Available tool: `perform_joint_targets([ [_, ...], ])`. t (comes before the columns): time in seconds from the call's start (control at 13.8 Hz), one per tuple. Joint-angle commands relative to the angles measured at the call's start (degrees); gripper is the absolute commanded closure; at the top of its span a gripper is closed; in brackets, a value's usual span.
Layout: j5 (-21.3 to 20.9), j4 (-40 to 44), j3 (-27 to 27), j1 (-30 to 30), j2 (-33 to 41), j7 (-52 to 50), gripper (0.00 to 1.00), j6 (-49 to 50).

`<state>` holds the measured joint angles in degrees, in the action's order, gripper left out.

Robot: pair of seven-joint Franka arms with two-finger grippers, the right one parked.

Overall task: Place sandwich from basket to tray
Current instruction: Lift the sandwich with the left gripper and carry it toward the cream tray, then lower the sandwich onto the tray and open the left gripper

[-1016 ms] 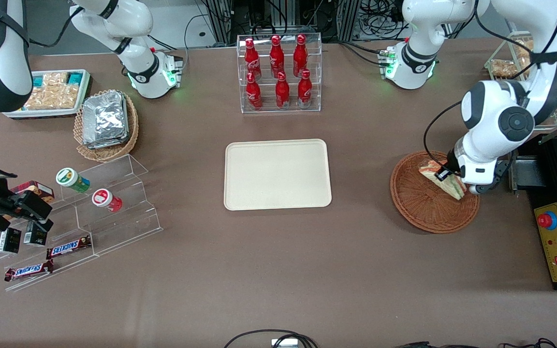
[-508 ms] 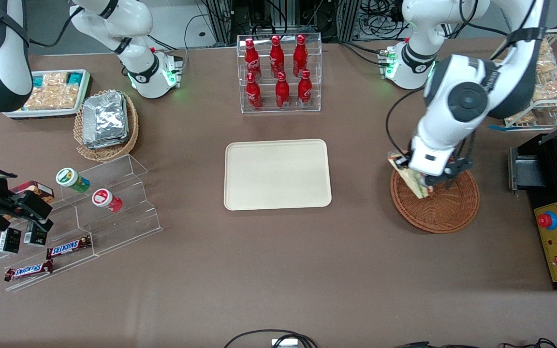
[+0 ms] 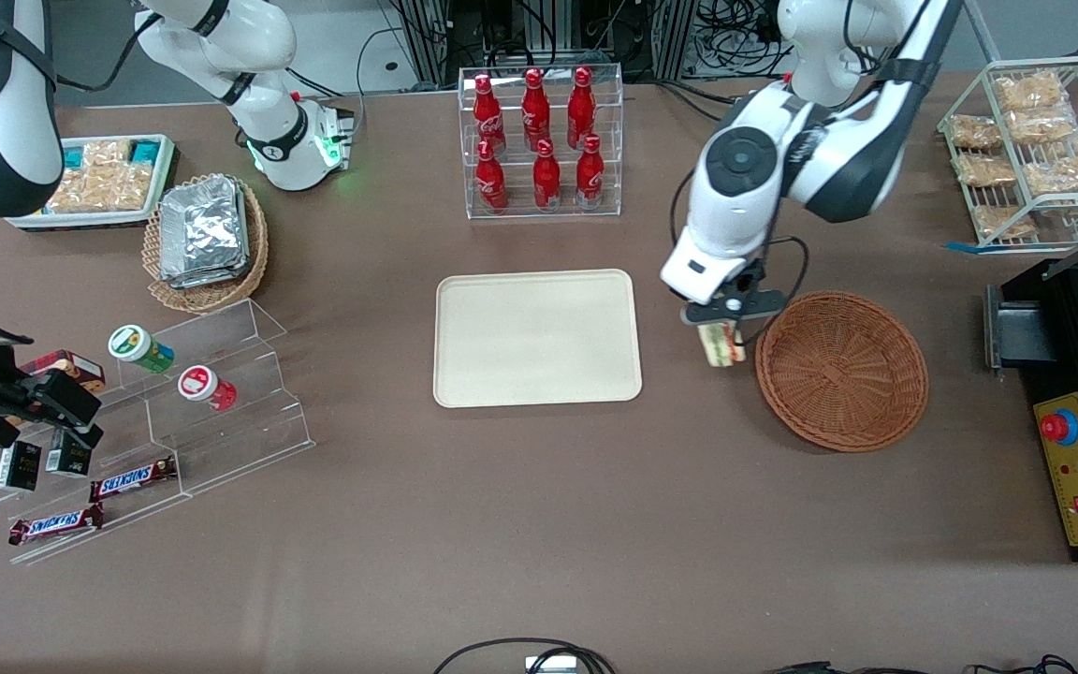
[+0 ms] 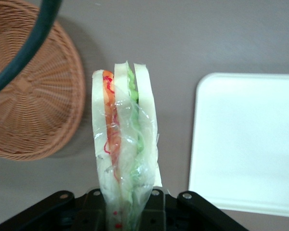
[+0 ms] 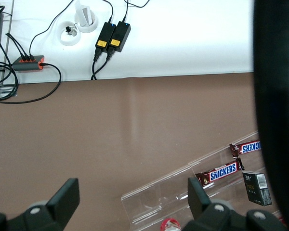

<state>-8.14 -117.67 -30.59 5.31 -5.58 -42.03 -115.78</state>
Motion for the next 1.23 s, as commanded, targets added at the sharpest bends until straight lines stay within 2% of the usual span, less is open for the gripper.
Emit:
perform_joint_targets([
  [0.0,-1.1,1.6,0.2,4.4,-2.2,0.3,0.84,-1.4],
  [0.22,-1.9,1.8,0.2,9.7,-5.7,-1.6,0.82,-3.8],
  [0.51,-7.5,3.0,0.2,13.8,-12.7,-7.4,0.82,-8.1],
  [0.65,-9.4,5.2,0.2,15.6,-16.6,-10.1,0.73,-8.2],
  [0.87,-12.4,6.3,0.2,16.1,-20.1,-11.5,0.72,-9.0],
  [1.16,-13.7,6.3,0.2,16.2,-23.6,-11.7,0.71,-12.2],
])
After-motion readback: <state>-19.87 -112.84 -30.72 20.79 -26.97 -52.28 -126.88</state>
